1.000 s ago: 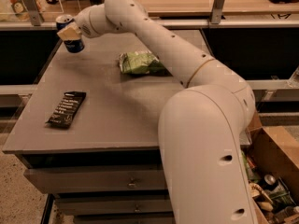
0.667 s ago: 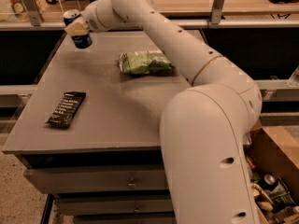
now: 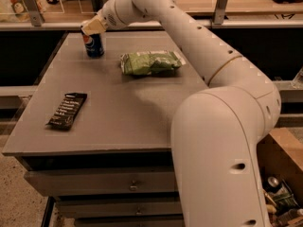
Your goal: Move pepsi can near green jalapeno chip bag
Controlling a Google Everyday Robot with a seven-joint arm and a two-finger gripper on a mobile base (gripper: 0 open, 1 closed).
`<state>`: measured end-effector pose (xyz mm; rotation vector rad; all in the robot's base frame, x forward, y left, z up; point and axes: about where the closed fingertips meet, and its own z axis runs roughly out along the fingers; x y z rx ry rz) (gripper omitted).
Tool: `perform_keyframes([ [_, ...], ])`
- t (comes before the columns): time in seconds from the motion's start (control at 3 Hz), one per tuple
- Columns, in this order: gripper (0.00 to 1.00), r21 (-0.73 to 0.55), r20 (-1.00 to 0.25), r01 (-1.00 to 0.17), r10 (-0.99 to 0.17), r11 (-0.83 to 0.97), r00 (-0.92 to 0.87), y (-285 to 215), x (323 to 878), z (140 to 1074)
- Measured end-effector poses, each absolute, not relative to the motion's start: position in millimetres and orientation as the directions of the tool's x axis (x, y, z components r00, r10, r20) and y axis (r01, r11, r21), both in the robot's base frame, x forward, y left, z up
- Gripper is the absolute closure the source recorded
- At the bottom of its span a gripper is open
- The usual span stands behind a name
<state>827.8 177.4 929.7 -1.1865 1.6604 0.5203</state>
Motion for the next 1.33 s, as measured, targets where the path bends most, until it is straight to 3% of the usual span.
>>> perform_keyframes([
  [1.0,0.32,-0.131,-0.888,-0.881,-0.449,0.455,-0.100,141.9,821.5,908.4],
  [1.33,0.21,-0.118,-0.895,-0.890,-0.436,0.440,-0.097,148.9,819.6,906.1],
])
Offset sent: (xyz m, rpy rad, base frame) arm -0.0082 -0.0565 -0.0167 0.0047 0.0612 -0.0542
